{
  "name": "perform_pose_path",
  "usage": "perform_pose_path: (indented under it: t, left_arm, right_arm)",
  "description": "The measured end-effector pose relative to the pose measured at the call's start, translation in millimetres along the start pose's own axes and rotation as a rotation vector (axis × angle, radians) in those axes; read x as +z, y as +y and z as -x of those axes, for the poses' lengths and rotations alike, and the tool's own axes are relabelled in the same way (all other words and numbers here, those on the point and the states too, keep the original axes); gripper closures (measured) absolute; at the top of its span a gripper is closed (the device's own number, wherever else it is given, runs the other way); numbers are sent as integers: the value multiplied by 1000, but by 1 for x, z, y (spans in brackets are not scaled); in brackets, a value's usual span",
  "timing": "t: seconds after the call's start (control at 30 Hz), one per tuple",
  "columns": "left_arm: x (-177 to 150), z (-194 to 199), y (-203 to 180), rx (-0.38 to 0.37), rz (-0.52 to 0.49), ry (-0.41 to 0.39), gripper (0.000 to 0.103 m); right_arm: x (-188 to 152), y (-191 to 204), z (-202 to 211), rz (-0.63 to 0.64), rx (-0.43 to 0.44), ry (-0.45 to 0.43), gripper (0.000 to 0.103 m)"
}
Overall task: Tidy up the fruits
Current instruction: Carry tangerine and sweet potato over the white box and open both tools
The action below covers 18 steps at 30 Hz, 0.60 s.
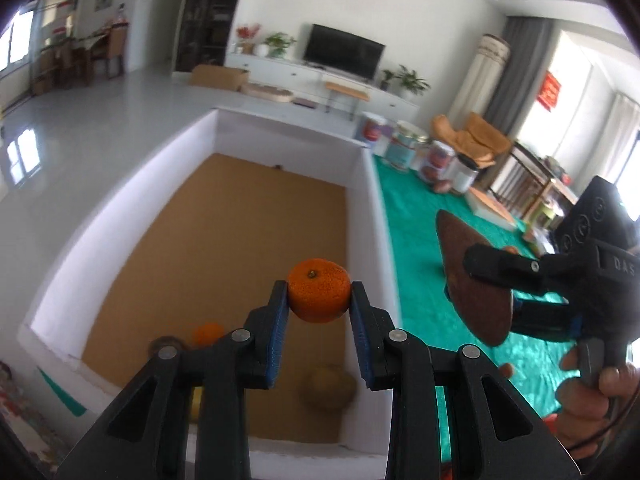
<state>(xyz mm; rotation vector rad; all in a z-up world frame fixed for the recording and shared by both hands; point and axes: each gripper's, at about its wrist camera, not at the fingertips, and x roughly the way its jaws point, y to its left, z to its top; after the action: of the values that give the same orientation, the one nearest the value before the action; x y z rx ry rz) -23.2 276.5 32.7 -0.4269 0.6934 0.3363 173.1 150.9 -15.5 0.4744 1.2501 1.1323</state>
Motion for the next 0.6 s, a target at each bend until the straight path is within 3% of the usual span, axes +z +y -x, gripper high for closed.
perform_pose_path:
  t: [0.13, 0.27, 0.3, 0.33, 0.4, 0.53, 0.6]
  left_arm:
    - [-11, -17, 41, 119, 61, 35, 73]
    - [-21, -30, 53, 164, 59, 69, 71]
    - [-23, -30, 54, 174, 57, 70, 65]
    - [-23, -31, 53, 179, 56, 64, 59]
    - [-24, -32, 48, 196, 53, 39, 27]
    - [-23, -28, 24, 157, 20, -2, 18]
    - [-23, -28, 4, 115, -19, -7, 18]
  right_arm:
    - [-20, 17, -54, 114, -127, 55, 63]
    - [-29, 20, -72, 189, -224, 55, 60]
    - [-29, 19, -70, 191, -233, 42, 60]
    - [-27, 16, -65, 192, -223, 26, 60]
    - [-26, 14, -46, 201, -230, -18, 57]
    - [-33, 12, 10, 243, -286, -132, 49]
    - [-40, 8, 42, 266, -343, -194, 33]
